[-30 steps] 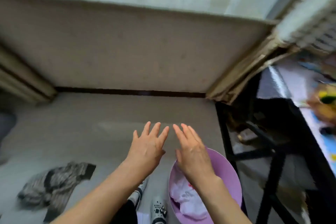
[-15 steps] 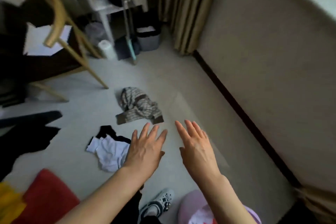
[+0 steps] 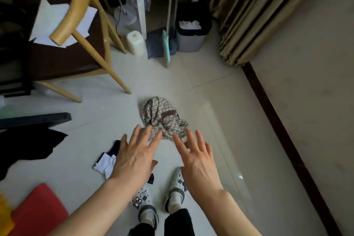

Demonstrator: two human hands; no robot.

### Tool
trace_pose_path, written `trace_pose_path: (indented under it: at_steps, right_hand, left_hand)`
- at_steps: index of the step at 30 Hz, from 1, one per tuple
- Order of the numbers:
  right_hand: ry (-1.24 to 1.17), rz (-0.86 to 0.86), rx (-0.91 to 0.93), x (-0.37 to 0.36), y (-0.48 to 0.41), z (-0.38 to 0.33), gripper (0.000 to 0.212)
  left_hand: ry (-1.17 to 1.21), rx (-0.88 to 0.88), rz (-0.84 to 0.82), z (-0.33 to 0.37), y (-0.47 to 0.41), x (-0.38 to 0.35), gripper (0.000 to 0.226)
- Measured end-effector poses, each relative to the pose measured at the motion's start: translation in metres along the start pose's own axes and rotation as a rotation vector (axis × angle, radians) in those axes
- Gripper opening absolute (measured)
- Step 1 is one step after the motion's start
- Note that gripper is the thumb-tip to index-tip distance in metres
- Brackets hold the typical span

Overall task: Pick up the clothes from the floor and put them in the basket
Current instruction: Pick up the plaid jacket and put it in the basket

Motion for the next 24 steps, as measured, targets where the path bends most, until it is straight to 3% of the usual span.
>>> trace_pose_path:
  at_steps: [6,17,24]
  right_hand:
    - [-0.015,-0.094,0.013,-0.072,-0.107,0.047,0.11]
    - [0.01,-0.207,-0.131,-0.34,-0.318,0.126,0.123]
    - [-0.001,-0.203,-0.203,-0.461,-0.397,0.139,0.116]
  left_hand:
    - [-0.029,0.006,-0.023,-0.024,-0.115,-0.065,0.089]
    - [-0.107,0.035,-0.164,-0.101,-0.361,-0.323,0.126]
    - [0.03,0.136,-0.182,-0.15,-0.429,-0.441,0.135]
Point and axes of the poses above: each hand's wrist, its own y-axis away from the middle knuckle, its own x-axis out of the back of the hand, z = x × y, the point moved 9 cm from there along -y, towards the middle knuckle, and after that the axes turned 3 degrees about y, right-handed, at the moved point
